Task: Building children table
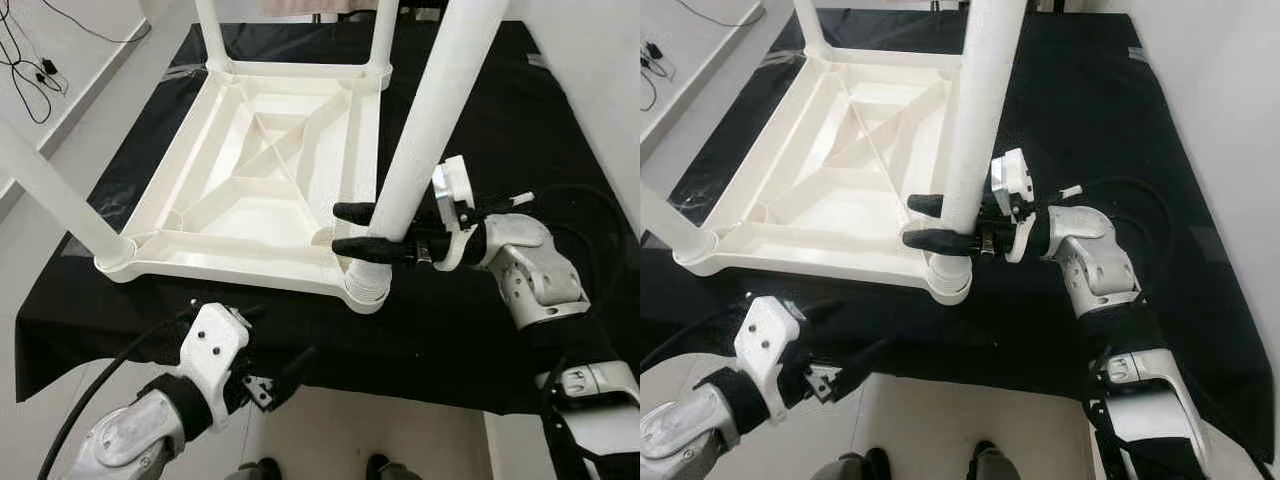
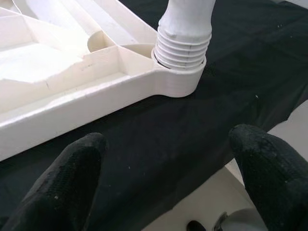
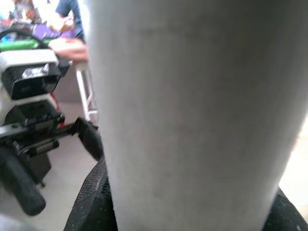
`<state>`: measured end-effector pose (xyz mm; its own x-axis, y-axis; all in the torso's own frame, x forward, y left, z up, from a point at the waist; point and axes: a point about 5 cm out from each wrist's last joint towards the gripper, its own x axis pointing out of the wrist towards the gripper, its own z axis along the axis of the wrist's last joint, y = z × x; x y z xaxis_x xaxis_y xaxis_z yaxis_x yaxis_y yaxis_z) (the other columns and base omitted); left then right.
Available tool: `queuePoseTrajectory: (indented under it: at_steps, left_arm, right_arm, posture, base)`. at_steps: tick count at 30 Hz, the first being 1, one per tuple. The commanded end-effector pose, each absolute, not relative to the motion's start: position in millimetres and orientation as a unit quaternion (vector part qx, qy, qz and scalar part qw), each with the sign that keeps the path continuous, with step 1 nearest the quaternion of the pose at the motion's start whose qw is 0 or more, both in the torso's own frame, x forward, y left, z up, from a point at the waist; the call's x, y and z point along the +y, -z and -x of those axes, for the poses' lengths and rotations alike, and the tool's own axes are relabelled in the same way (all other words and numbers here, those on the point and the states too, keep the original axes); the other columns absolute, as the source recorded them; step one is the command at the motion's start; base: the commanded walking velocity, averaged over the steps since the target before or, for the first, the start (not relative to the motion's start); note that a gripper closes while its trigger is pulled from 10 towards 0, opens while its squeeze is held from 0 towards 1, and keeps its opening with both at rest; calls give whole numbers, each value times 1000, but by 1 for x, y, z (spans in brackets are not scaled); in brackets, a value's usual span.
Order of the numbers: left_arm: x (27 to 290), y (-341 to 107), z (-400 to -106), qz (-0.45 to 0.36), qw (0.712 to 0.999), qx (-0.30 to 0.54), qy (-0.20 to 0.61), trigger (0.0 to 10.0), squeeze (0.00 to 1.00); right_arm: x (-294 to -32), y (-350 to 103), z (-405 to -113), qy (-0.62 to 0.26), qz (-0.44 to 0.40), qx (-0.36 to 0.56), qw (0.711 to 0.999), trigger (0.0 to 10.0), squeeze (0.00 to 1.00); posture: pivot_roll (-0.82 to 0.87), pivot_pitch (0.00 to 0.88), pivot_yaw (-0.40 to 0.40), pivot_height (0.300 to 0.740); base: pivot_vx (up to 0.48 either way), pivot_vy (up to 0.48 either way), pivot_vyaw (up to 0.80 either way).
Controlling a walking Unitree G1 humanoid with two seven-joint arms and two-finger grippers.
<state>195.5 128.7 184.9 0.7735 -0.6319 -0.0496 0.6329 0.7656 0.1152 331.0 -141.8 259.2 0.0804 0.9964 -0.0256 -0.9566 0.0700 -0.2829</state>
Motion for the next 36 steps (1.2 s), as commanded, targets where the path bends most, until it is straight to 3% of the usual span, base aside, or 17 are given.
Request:
queuePoseTrajectory:
  at_steps: [1,4,10,21,31,34,36]
  left_arm:
    - [130,-186,-191,-67,937,6,343,10000,0]
    - [132,-185,-182,-68,936,17,345,10000,0]
    - [135,-185,-173,-67,935,29,347,10000,0]
    - [137,-187,-165,-64,935,40,347,10000,0]
    - [136,-187,-167,-62,935,39,347,10000,0]
    - [135,-187,-170,-59,936,36,345,10000,0]
    - [135,-187,-170,-59,936,36,345,10000,0]
  right_arm:
    - [-134,-234,-327,-702,107,-32,703,10000,0]
    - [-120,-241,-326,-740,123,-36,660,10000,0]
    - [-110,-243,-325,-772,148,-31,617,10000,0]
    - [-108,-258,-327,-778,205,-34,593,10000,0]
    - [-108,-262,-330,-770,213,-36,600,10000,0]
    - [-104,-268,-342,-717,181,-52,671,10000,0]
    - [-104,-268,-342,-717,181,-52,671,10000,0]
  posture:
    - [45,287,22,740]
    - [74,306,35,740]
    - [94,330,46,740]
    - [101,358,54,740]
    - [88,351,45,740]
    - [78,350,39,740]
    - [78,350,39,740]
  base:
    - [0,0,0]
    - [0,0,0]
    - [0,0,0]
    - [0,0,0]
    - [0,0,0]
    - [0,0,0]
    - [0,0,0]
